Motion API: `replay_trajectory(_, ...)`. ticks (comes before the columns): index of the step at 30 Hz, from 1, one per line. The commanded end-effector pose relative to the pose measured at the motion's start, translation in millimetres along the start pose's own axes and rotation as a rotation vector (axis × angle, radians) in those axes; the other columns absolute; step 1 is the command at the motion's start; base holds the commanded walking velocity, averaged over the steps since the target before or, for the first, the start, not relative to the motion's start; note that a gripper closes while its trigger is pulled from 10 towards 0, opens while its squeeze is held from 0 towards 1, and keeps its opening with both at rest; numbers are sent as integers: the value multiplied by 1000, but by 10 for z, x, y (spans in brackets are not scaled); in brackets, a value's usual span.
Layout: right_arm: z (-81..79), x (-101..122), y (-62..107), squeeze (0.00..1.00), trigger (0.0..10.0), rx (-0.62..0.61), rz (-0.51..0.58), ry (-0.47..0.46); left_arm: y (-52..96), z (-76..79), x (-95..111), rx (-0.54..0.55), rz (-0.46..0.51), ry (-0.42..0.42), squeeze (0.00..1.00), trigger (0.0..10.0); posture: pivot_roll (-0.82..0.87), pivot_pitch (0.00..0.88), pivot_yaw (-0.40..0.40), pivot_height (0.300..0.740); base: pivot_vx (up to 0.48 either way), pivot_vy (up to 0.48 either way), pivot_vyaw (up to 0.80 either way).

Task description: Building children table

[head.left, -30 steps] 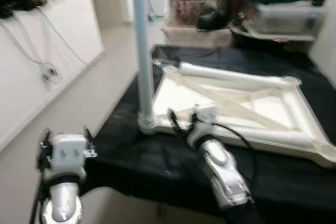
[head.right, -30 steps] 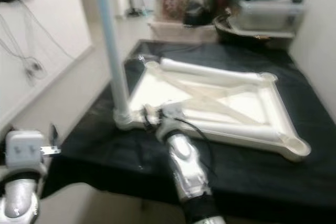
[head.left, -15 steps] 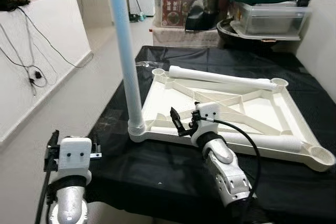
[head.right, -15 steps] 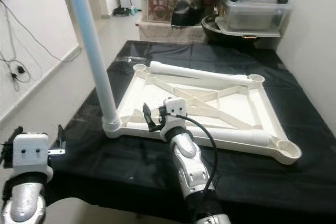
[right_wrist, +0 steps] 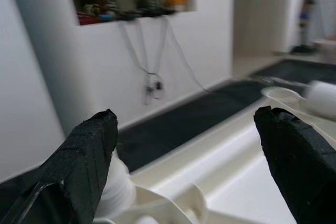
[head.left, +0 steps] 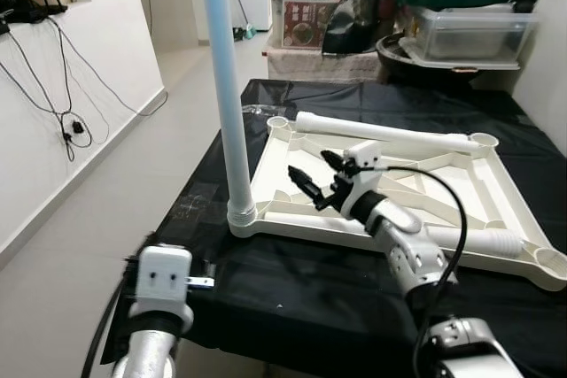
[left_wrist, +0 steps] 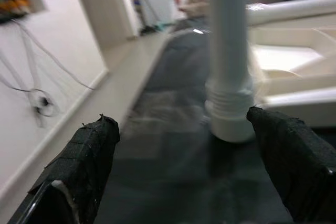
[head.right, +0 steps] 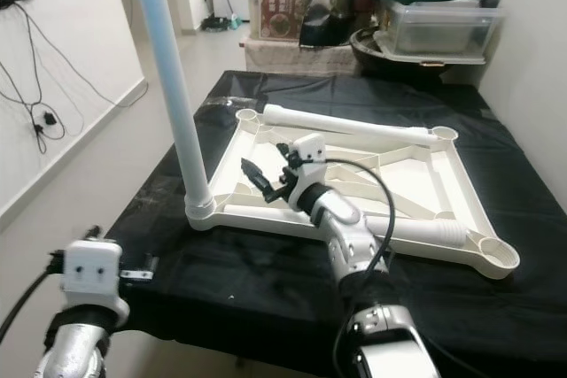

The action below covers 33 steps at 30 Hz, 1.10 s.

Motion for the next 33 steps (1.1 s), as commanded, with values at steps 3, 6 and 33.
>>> replay_trajectory(3,-179,156,-157,0,10000,279,44,-20,132,145,-61,-83,-56,31,0,10000,67,66,6,740,0,0,0)
replay_trajectory(6,-199,177,-181,0,10000,316,49,-12,153,159,-63,-88,-60,32,0,10000,68,74,4,740,0,0,0)
replay_trajectory(33,-352,475,-653,0,10000,427,119,27,338,368,-42,-145,-88,39,0,10000,69,159,-36,740,0,0,0)
Point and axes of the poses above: a point about 5 cm out from each wrist's last joint towards the gripper, its own y axis pointing back from the gripper into the wrist, its own x axis along the axis of the wrist's last joint, z = x × y, the point moved 1 cm from there along -y, pointing out of the wrist towards the gripper, and after that the axes turned 14 degrees about y, right-handed, at the moved point
